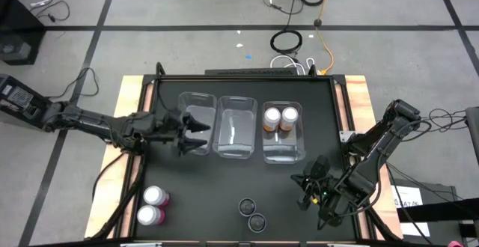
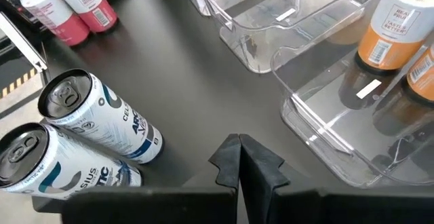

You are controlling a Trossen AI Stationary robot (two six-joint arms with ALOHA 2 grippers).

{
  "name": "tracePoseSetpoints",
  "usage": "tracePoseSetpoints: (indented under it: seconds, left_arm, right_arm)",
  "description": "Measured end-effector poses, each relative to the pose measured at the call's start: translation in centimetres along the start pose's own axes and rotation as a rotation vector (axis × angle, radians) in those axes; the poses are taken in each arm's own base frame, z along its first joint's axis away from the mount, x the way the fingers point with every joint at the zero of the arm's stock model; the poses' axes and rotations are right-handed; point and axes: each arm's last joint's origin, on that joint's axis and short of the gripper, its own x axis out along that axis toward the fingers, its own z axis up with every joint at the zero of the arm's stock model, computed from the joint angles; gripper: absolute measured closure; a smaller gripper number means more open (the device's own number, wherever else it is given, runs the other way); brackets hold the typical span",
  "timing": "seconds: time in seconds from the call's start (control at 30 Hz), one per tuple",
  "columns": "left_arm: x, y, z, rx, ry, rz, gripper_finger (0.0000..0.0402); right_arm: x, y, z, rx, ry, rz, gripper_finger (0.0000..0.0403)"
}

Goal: Sort soda cans
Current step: Put the top white-blue soda can into the middle transparent bin

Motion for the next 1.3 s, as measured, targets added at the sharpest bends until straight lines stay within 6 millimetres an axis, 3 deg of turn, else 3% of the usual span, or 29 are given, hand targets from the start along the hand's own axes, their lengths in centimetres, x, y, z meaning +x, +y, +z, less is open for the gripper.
tracePoseSetpoints:
  seconds: [0.13, 0.37, 0.5, 0.77, 0.97, 1.3]
  left_arm:
    - [0.8, -1.4, 0.5, 0.137, 0.068, -0.082, 0.0031]
    - [3.4, -2.7, 0.3, 0.288, 0.211, -0.067, 0.0031]
    - [4.8, -3.1, 0.0, 0.274, 0.226, -0.071, 0.0031]
    - [7.0, -2.8, -1.4, 0.074, 0.208, -0.068, 0.0031]
    - [8.2, -3.1, -2.7, 0.055, 0.269, -0.2, 0.0031]
    - [9.5, -3.5, -2.4, 0.069, 0.128, -0.303, 0.0031]
  right_arm:
    - [0.0, 0.0, 0.0, 0.0, 0.0, 0.001, 0.0403]
    - [0.0, 0.0, 0.0, -0.008, 0.005, 0.001, 0.0403]
    - [0.0, 0.0, 0.0, -0.043, 0.005, 0.003, 0.0403]
    - [0.0, 0.1, 0.0, -0.099, 0.004, 0.009, 0.0403]
    - [0.0, 0.3, 0.0, -0.078, 0.001, 0.029, 0.0403]
    - [-0.1, 0.8, 0.1, -0.036, -0.006, 0.065, 0.0403]
